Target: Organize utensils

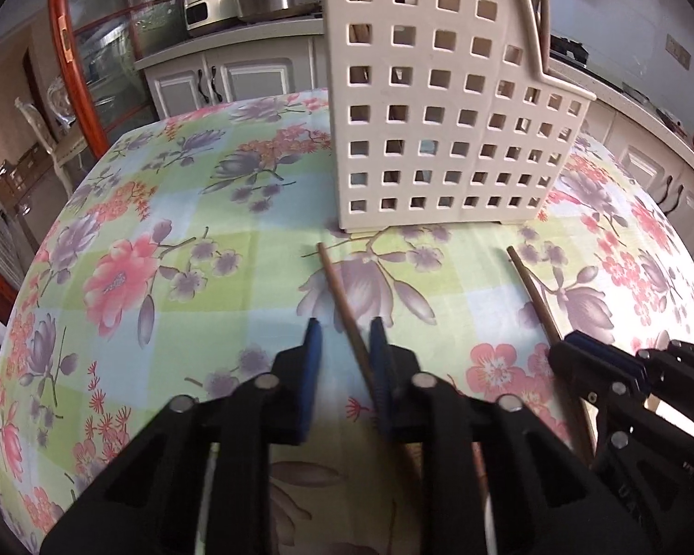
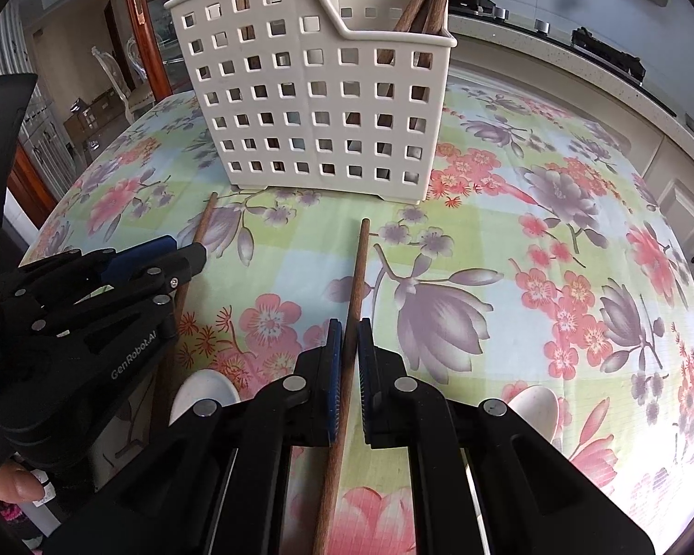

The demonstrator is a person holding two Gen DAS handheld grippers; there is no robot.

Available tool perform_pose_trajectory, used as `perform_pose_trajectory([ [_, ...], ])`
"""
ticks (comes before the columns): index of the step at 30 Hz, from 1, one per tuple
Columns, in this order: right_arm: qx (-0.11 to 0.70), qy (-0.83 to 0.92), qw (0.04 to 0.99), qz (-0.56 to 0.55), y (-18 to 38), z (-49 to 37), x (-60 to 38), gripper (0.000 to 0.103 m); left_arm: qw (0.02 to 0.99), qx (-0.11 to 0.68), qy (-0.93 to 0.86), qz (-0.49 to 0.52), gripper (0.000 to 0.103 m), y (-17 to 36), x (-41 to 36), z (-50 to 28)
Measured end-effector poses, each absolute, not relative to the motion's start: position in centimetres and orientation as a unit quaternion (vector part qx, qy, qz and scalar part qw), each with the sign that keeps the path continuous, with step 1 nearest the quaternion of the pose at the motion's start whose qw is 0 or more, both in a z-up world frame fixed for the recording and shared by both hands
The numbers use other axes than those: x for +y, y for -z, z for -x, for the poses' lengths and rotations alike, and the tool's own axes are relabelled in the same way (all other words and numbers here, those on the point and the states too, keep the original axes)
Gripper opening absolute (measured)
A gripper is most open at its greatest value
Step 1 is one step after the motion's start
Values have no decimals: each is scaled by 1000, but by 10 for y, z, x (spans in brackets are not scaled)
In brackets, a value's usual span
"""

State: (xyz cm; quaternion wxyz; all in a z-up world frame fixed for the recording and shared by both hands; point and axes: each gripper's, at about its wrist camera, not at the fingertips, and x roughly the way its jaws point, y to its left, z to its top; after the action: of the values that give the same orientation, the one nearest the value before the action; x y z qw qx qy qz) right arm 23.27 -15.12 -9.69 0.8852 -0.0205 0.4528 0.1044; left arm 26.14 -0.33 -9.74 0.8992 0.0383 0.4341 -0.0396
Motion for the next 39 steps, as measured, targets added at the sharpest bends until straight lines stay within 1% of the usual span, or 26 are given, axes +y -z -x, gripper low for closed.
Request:
perform_pose_trajectory([
  [1,453,-104,885,20,97,-233,-151,7,899,434,42,-39,11,97,-2,-261],
  [3,453,-103,885,21,97,-233,-150,8,899,434,52,-37,10,97,1,-261],
  [10,454,-101,885,23,97,-234,-148,8,897,436,70,-27,10,97,10,-262],
  [19,452,-101,886,32,97,-234,-146,8,899,433,56,-40,12,98,6,-261],
  [22,450,-100,887,36,97,-234,-145,8,900,430,53,-45,10,98,3,-258],
  [28,446,-102,889,26,97,-233,-147,7,903,425,52,-31,9,98,6,-255],
  [39,391,-105,914,18,71,-221,-149,6,932,360,11,-36,9,65,10,-234],
])
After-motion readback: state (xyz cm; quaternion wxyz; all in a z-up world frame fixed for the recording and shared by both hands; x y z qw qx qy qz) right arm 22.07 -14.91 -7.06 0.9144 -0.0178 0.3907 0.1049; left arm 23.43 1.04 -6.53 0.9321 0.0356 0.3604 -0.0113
